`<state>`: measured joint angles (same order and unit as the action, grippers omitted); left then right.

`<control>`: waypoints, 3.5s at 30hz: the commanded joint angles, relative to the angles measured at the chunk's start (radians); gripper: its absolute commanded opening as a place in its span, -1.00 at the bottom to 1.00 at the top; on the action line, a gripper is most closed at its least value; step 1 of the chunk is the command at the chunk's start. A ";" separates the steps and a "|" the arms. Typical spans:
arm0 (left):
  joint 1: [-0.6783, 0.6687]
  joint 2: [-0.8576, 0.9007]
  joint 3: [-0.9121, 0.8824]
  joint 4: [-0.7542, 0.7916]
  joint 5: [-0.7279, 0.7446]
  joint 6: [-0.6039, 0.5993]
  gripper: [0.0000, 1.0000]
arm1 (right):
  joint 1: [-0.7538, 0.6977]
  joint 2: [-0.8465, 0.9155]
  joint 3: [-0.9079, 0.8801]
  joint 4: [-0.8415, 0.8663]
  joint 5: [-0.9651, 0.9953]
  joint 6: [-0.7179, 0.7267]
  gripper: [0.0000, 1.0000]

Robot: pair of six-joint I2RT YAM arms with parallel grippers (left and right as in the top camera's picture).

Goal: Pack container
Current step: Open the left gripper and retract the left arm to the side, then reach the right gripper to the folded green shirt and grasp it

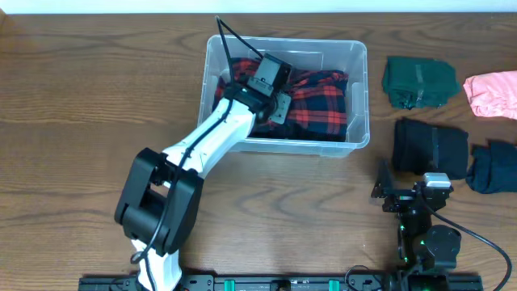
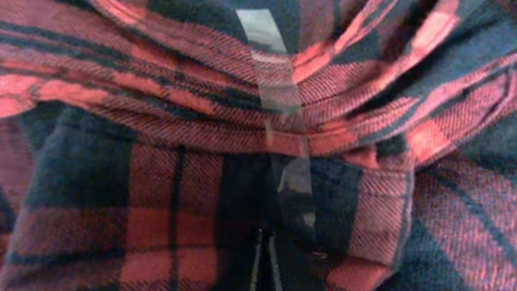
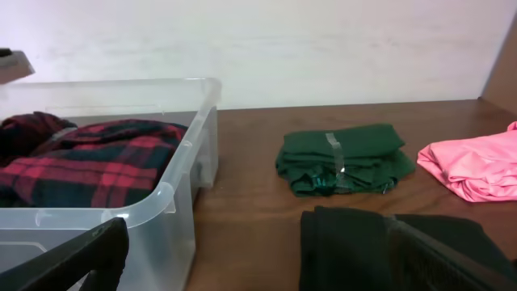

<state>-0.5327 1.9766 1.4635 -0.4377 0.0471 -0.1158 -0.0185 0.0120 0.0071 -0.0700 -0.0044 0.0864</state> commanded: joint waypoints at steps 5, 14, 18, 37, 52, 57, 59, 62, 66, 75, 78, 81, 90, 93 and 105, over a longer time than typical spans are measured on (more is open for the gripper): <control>0.010 0.119 -0.019 -0.040 0.051 -0.017 -0.88 | -0.003 -0.006 -0.002 -0.005 0.003 -0.013 0.99; 0.011 -0.003 0.055 -0.049 0.039 -0.002 -0.88 | -0.003 -0.006 -0.002 -0.005 0.003 -0.013 0.99; 0.011 -0.111 0.084 -0.047 -0.005 0.009 -0.86 | -0.003 -0.006 -0.002 -0.005 0.003 -0.013 0.99; 0.346 -0.465 0.085 -0.331 -0.145 0.009 0.96 | -0.003 -0.006 -0.002 -0.005 0.003 -0.013 0.98; 0.774 -0.479 0.076 -0.441 -0.134 0.006 0.96 | -0.003 -0.006 -0.002 -0.004 0.003 -0.013 0.99; 0.774 -0.479 0.076 -0.441 -0.134 0.006 0.96 | -0.003 -0.006 -0.002 -0.005 0.003 -0.013 0.98; 0.774 -0.479 0.076 -0.441 -0.134 0.006 0.96 | -0.003 -0.006 -0.002 -0.005 0.003 -0.013 0.98; 0.774 -0.479 0.076 -0.441 -0.134 0.006 0.96 | -0.003 -0.006 -0.002 -0.005 0.003 -0.013 0.98; 0.774 -0.479 0.076 -0.441 -0.134 0.006 0.96 | -0.003 -0.006 -0.002 0.046 0.000 -0.013 0.99; 0.774 -0.479 0.076 -0.441 -0.134 0.006 0.96 | -0.005 0.022 0.013 0.353 0.175 0.047 0.99; 0.774 -0.479 0.076 -0.441 -0.134 0.006 0.96 | -0.008 0.114 0.097 0.353 0.181 0.048 0.99; 0.774 -0.479 0.076 -0.441 -0.134 0.006 0.96 | -0.008 0.292 0.245 0.311 0.181 0.048 0.98; 0.774 -0.479 0.076 -0.441 -0.134 0.006 0.96 | -0.009 0.918 0.866 -0.039 0.154 0.051 0.99; 0.774 -0.479 0.076 -0.441 -0.134 0.006 0.96 | -0.021 1.101 1.058 -0.192 0.154 0.044 0.99; 0.774 -0.479 0.076 -0.441 -0.134 0.006 0.96 | -0.148 1.461 1.176 -0.307 0.046 0.227 0.99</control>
<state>0.2386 1.4940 1.5414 -0.8768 -0.0853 -0.1081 -0.0952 1.4170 1.1660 -0.3462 0.0731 0.1719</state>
